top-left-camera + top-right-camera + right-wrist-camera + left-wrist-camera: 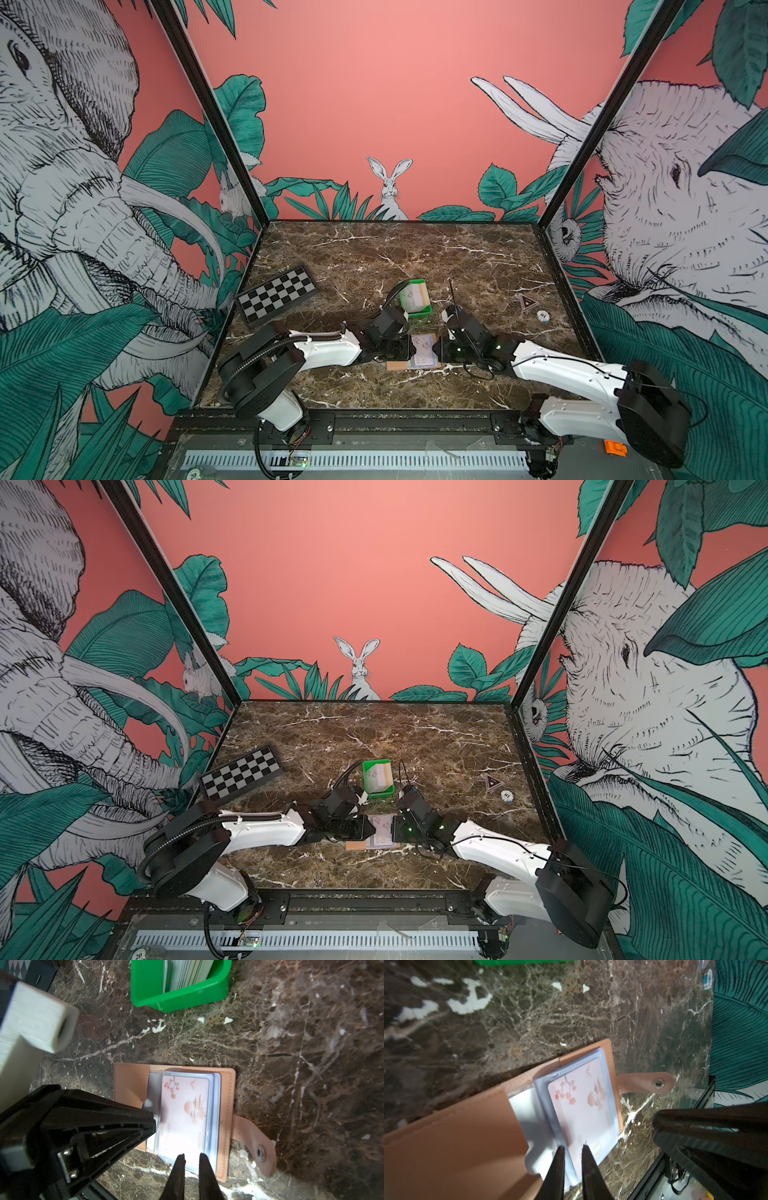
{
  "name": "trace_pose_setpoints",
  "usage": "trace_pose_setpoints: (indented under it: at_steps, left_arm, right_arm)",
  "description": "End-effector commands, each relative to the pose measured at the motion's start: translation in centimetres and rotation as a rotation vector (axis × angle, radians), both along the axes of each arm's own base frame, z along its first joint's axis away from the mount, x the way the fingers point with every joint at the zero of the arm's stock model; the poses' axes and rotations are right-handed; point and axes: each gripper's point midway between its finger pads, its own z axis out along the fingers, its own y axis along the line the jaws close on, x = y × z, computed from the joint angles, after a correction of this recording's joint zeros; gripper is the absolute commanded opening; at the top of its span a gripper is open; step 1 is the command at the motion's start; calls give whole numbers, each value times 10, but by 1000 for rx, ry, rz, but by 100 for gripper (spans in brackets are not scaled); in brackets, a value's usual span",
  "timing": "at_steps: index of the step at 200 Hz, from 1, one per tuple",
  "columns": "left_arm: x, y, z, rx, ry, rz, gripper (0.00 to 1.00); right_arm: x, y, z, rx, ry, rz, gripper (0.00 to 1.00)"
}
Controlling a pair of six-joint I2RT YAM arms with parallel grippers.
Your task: Put the credit cards into the card holder
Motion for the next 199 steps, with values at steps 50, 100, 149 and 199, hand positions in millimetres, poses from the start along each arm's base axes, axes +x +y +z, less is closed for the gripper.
trace_pose_setpoints:
  at_steps: [50, 100, 149, 199]
  left_arm:
    - [0, -5, -8, 5, 19, -1, 13]
    - [-2, 0, -14, 30, 29, 6, 10]
    - [-3, 3, -18, 48, 39, 8, 9]
    - [-4, 4, -22, 56, 49, 10, 9]
  right_arm:
    - [-1, -1, -3, 14, 4, -9, 15]
    - [-1, 8, -4, 77, 27, -1, 22]
    - [-1, 9, -14, 80, 57, -4, 25]
    - [-1, 9, -20, 80, 74, -6, 25]
